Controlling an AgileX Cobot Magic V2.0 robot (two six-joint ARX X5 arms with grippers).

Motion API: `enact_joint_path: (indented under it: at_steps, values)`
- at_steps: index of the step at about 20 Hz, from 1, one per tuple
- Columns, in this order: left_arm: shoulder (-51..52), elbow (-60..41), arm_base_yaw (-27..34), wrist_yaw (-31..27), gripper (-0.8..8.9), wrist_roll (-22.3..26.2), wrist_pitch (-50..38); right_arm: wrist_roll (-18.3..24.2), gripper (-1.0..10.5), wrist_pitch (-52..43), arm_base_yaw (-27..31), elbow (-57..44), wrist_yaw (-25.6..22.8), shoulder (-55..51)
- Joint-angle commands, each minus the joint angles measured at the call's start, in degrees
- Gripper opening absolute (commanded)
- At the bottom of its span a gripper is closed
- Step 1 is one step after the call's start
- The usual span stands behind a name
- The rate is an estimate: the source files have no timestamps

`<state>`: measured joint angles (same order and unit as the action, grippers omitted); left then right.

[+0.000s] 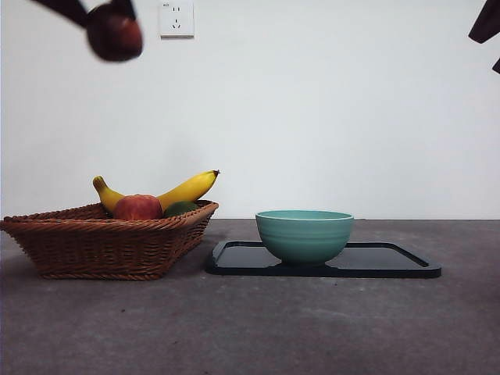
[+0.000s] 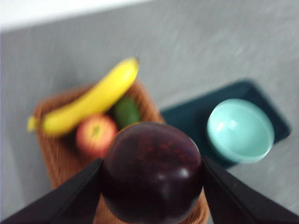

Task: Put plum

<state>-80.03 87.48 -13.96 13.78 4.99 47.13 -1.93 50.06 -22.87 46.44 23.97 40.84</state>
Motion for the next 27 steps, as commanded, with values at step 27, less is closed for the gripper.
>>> enact_joint_path:
  at_steps: [27]
  values:
    - [-11.4, -33.2, 1.1, 0.1, 3.68, 2.0, -35.1, -0.7, 2.2, -1.2, -0.3, 0.5, 0.0, 0.2]
